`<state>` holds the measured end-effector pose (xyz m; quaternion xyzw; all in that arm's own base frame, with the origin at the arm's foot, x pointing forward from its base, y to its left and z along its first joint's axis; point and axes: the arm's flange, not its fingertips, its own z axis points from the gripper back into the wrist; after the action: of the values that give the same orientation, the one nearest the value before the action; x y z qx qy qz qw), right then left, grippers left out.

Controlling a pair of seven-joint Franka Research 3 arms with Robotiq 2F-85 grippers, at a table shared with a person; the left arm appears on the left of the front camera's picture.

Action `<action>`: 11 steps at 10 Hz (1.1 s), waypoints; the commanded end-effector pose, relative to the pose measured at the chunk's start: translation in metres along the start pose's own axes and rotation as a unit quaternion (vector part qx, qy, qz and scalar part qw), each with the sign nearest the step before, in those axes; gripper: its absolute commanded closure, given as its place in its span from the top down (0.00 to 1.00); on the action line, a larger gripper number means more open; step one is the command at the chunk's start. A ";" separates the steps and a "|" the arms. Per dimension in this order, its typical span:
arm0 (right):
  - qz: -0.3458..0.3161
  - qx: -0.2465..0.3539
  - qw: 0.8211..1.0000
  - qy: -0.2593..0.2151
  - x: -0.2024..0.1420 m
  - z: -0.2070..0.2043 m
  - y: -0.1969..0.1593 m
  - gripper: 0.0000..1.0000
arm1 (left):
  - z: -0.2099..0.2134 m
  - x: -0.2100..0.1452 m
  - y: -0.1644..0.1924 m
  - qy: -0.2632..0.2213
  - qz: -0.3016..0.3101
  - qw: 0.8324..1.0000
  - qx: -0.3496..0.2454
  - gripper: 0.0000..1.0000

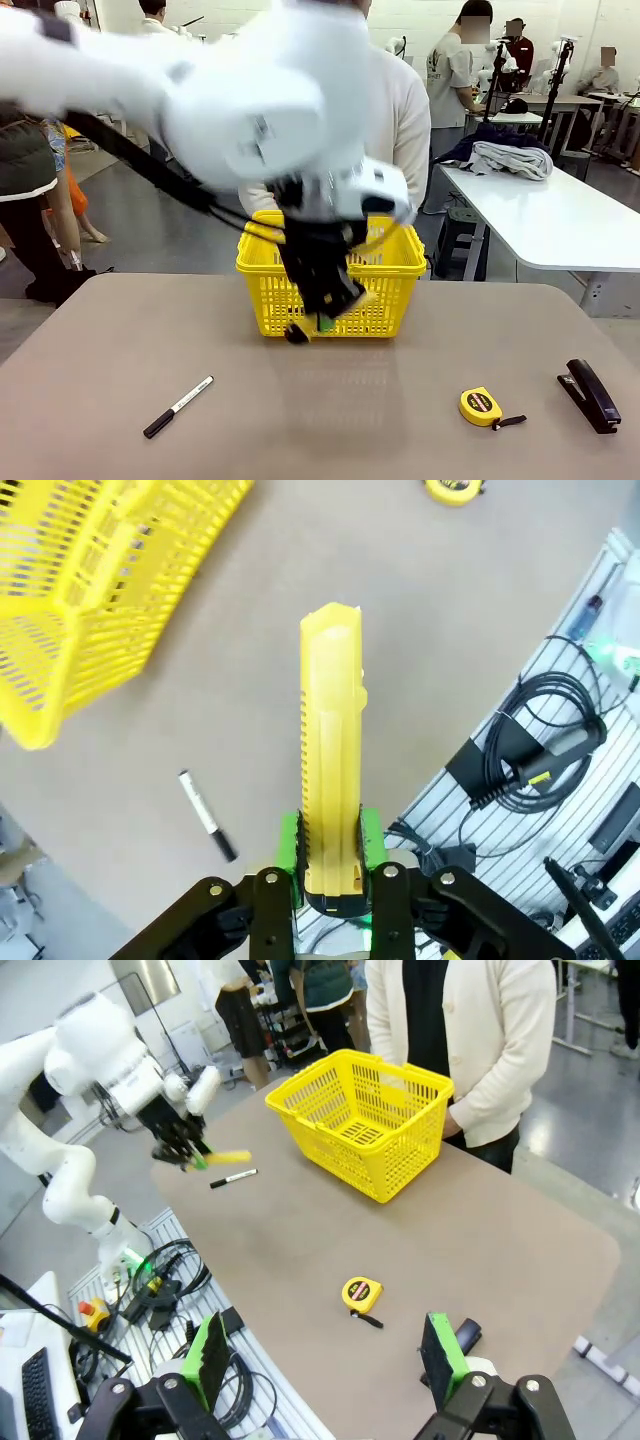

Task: Place the items the person wants into the basket.
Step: Pick up the item the person points to and place it in the Market Basket.

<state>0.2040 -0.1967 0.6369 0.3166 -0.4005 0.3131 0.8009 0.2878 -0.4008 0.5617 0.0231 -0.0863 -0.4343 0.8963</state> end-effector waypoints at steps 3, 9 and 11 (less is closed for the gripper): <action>0.007 0.008 1.000 -0.012 0.002 0.000 0.000 1.00 | 0.033 -0.019 0.023 -0.021 0.010 0.999 -0.027 0.00; 0.007 0.008 1.000 -0.012 0.002 0.000 0.000 1.00 | 0.043 -0.015 0.016 -0.024 0.009 1.000 0.001 0.00; 0.007 0.008 1.000 -0.012 0.002 0.000 0.000 1.00 | 0.049 0.007 0.038 -0.036 -0.067 0.997 0.015 0.28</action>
<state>0.2039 -0.1966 0.6370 0.3166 -0.4006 0.3133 0.8007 0.2887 -0.3790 0.6059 0.0144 -0.1100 -0.4476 0.8873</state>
